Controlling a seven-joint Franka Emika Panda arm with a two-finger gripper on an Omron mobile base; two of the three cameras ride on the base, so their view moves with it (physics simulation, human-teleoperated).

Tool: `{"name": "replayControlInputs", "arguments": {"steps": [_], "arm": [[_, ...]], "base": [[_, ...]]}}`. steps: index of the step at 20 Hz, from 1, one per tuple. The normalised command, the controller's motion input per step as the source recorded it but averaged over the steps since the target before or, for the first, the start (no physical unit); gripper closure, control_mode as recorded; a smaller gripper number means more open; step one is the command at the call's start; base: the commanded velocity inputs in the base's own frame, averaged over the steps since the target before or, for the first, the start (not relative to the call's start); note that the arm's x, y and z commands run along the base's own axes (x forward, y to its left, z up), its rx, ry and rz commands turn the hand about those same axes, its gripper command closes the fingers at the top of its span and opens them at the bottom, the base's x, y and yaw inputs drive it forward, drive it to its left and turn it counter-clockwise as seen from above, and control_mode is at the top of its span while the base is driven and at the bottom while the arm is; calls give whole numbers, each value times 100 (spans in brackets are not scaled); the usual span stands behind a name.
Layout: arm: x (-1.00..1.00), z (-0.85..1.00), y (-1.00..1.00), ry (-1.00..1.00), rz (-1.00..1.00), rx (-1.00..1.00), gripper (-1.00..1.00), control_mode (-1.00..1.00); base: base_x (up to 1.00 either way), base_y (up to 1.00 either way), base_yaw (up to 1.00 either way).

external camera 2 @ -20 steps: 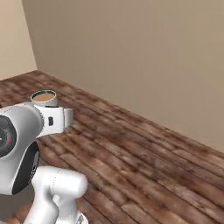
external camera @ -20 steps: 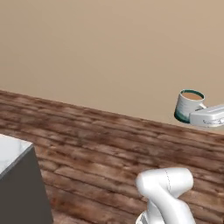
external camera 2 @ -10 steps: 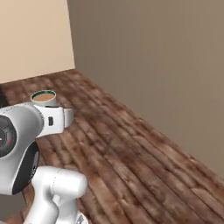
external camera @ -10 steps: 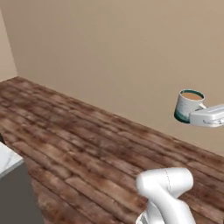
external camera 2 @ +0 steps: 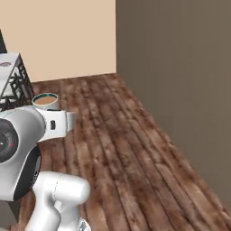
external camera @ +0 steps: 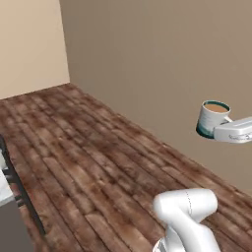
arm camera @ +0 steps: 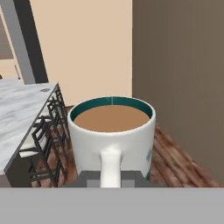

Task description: Pick the cup of tea, navigate to the dining table, and place it on the saucer.

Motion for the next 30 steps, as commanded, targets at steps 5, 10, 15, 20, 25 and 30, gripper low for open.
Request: {"name": "replayControlInputs", "arguments": {"steps": [5,10,15,20,25,30], "arm": [[0,0,0,0,0,0,100,100],[0,0,0,0,0,0,100,100],[0,0,0,0,0,0,100,100],[0,0,0,0,0,0,100,100],[0,0,0,0,0,0,100,100],[0,0,0,0,0,0,100,100]], "base": [[94,-39,48],[90,-39,47],[89,-38,46],[90,-38,46],[91,-38,45],[93,-38,44]]}}
